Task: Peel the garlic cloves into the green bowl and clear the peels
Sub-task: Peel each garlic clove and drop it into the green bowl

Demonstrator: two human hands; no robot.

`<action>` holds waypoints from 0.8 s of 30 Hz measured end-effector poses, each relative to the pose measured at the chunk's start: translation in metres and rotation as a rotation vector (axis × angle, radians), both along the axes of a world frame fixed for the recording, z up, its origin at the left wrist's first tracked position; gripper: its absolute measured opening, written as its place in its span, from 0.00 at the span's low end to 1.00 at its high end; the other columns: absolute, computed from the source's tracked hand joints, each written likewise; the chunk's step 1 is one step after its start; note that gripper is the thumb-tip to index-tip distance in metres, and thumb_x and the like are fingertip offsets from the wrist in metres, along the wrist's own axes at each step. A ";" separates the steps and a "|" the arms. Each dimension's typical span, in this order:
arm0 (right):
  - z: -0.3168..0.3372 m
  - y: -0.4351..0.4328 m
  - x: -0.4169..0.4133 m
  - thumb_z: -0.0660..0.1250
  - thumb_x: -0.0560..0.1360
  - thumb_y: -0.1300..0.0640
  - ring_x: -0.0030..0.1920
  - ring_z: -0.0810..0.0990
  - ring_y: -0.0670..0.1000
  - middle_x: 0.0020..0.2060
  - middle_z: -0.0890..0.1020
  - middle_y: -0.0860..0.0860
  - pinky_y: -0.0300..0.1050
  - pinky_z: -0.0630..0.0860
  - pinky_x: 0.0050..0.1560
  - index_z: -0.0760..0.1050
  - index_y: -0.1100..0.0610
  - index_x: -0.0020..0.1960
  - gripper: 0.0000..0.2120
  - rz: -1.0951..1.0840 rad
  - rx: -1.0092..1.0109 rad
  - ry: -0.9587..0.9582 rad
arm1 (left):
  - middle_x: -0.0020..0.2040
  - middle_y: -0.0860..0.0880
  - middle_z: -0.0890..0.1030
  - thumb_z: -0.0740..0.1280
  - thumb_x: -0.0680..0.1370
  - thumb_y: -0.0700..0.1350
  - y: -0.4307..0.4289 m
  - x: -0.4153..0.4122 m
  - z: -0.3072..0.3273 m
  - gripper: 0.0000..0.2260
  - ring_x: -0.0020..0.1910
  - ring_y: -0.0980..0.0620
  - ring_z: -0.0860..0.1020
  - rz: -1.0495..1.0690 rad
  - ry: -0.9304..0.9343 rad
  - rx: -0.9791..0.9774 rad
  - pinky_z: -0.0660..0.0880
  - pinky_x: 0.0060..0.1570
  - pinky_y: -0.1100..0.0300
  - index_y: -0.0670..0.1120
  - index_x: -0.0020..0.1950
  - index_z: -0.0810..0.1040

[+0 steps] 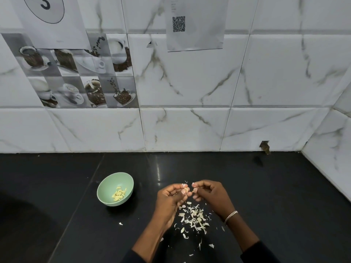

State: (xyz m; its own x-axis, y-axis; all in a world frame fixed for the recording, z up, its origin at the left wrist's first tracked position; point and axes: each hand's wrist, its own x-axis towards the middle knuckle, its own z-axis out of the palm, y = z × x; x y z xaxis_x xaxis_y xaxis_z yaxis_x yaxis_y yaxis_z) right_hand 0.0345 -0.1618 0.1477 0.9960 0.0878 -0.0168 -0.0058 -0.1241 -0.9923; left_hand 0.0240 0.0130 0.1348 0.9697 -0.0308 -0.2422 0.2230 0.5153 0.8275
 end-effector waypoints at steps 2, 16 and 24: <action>-0.002 0.001 0.000 0.70 0.77 0.67 0.36 0.85 0.56 0.36 0.86 0.60 0.46 0.82 0.41 0.83 0.62 0.51 0.05 -0.011 -0.021 -0.011 | 0.50 0.32 0.84 0.69 0.74 0.28 -0.001 0.000 -0.002 0.10 0.44 0.44 0.85 0.006 0.000 0.009 0.82 0.41 0.62 0.31 0.54 0.80; 0.007 0.009 -0.003 0.72 0.73 0.58 0.34 0.84 0.53 0.34 0.85 0.49 0.52 0.82 0.39 0.83 0.52 0.42 0.03 0.045 -0.422 -0.162 | 0.44 0.36 0.84 0.69 0.75 0.28 -0.005 -0.004 -0.002 0.08 0.40 0.49 0.83 0.000 -0.045 0.141 0.81 0.43 0.61 0.33 0.53 0.81; 0.006 0.017 -0.006 0.74 0.70 0.54 0.28 0.79 0.50 0.29 0.82 0.49 0.48 0.79 0.32 0.79 0.54 0.36 0.07 -0.096 -0.419 -0.126 | 0.43 0.41 0.85 0.73 0.74 0.31 -0.014 -0.007 0.006 0.08 0.42 0.49 0.85 0.081 -0.164 0.412 0.81 0.44 0.60 0.39 0.51 0.82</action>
State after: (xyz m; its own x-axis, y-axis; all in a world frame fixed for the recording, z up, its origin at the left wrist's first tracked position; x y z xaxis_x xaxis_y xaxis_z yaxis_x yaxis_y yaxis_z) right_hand 0.0288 -0.1451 0.1536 0.9959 0.0066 0.0906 0.0807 -0.5206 -0.8500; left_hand 0.0169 -0.0008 0.1406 0.9917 0.1136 -0.0608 0.0438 0.1460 0.9883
